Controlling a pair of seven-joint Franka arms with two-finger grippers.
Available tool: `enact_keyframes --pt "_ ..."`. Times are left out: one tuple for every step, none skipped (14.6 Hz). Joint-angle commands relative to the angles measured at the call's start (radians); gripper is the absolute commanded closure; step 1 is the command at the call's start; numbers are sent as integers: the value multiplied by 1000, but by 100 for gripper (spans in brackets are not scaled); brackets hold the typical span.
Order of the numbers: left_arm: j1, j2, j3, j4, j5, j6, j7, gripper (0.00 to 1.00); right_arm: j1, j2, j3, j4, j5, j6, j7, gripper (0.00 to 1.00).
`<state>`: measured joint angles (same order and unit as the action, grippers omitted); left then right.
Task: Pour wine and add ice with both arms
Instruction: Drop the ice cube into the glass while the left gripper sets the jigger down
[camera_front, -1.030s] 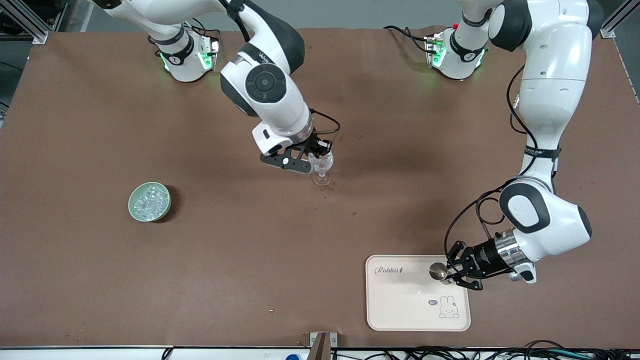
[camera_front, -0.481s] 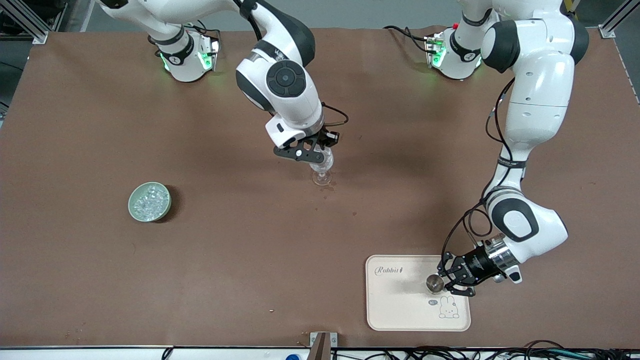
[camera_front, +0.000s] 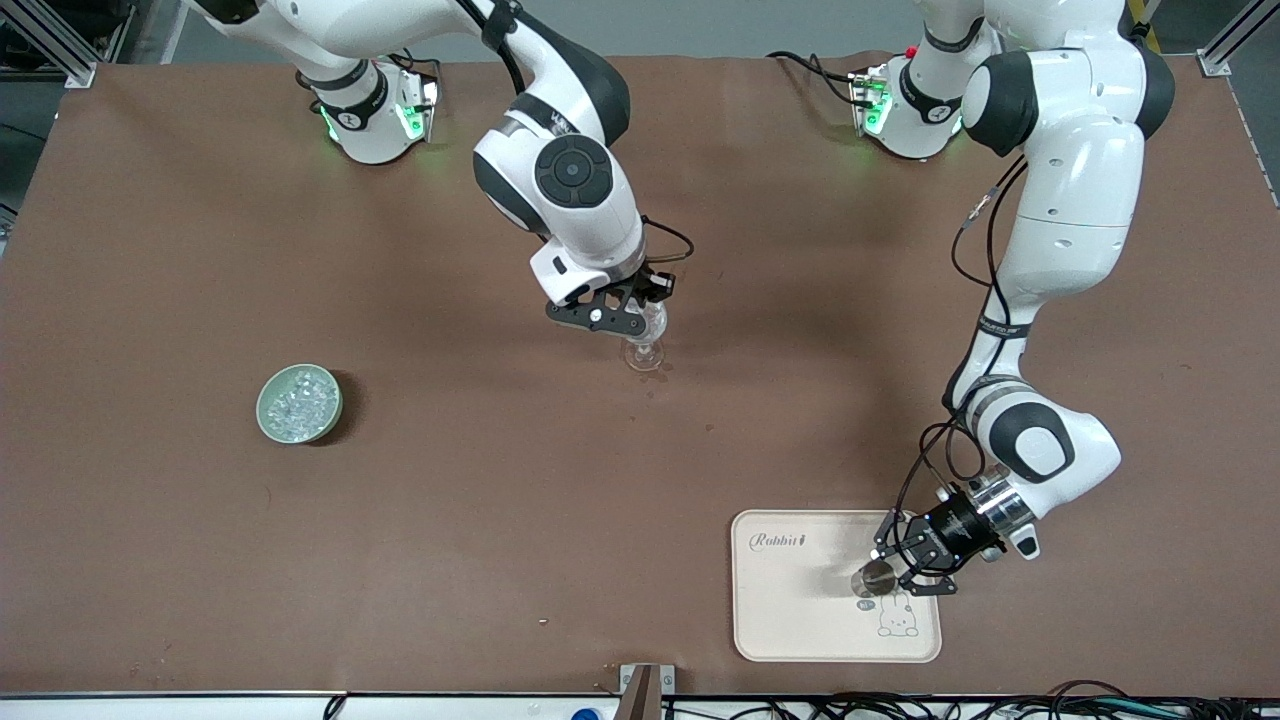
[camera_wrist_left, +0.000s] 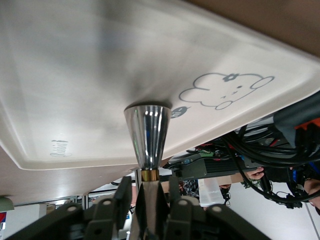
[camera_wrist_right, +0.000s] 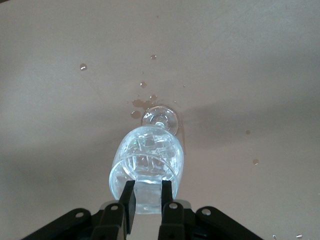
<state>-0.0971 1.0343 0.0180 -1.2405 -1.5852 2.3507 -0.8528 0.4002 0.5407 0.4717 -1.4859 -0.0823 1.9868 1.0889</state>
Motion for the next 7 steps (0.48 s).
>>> enact_keyframes --pt "5 -19 2 -30 -26 -7 18 0 -9 5 12 9 -17 1 16 95" --pt "2 -20 3 -30 -19 -7 18 0 -9 7 10 9 -19 1 16 95" --pt "2 -26 3 -37 -16 -7 17 0 -9 7 10 9 -19 3 16 95" --pt "5 -39 5 -48 -13 -7 17 0 -9 8 10 9 -19 3 16 93" --pt "13 -49 13 -56 -10 -8 15 0 -9 13 10 9 -20 1 14 91" --pt "14 -59 26 -60 -6 -10 15 0 -9 15 10 9 -21 1 13 88" --pt "16 -69 43 -60 43 -27 14 0 -11 18 10 10 -19 1 11 82"
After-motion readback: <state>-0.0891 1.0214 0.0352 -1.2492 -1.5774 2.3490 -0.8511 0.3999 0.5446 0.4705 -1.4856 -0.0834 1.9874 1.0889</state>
